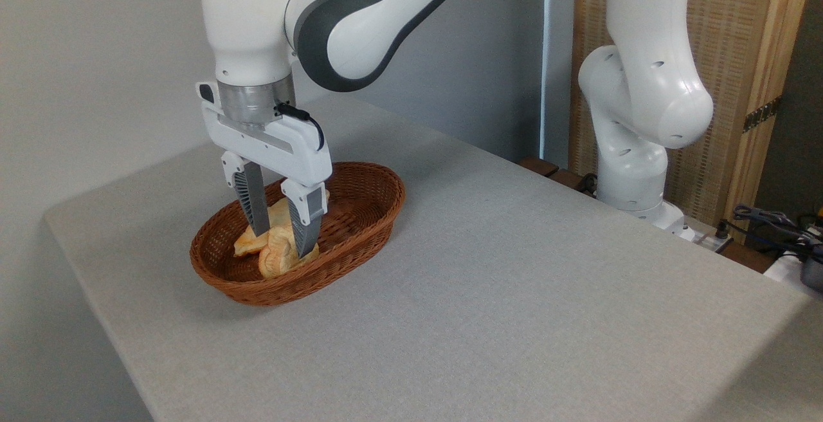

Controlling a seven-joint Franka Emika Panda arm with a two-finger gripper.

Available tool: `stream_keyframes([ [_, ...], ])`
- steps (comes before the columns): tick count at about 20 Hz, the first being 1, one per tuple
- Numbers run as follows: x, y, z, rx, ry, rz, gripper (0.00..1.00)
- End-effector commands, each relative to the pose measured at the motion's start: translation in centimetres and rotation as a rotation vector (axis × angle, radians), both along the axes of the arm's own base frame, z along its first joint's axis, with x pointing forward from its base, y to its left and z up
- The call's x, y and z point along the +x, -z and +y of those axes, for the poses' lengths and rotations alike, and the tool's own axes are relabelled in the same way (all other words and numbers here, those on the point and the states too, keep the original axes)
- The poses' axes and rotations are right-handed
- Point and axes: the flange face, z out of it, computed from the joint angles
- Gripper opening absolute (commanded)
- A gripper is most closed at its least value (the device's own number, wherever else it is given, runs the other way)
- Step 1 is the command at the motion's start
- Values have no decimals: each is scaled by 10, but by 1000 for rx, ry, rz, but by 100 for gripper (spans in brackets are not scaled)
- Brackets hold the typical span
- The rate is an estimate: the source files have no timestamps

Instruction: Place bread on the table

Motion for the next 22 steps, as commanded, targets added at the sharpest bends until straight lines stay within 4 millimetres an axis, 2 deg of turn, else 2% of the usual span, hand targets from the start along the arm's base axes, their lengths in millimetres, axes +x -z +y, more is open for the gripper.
stream_keyframes([
  [1,2,0,-2,-5,-2,-18,45],
  [2,2,0,-2,-5,0,-18,37],
  [3,3,1,-2,-4,1,-17,36],
  [13,3,-1,-2,-6,0,-20,37],
  [15,1,-10,-1,-12,-2,-32,37],
  [19,-7,-41,4,-30,-11,-77,37],
  [22,-12,-60,18,-37,-27,-92,39],
])
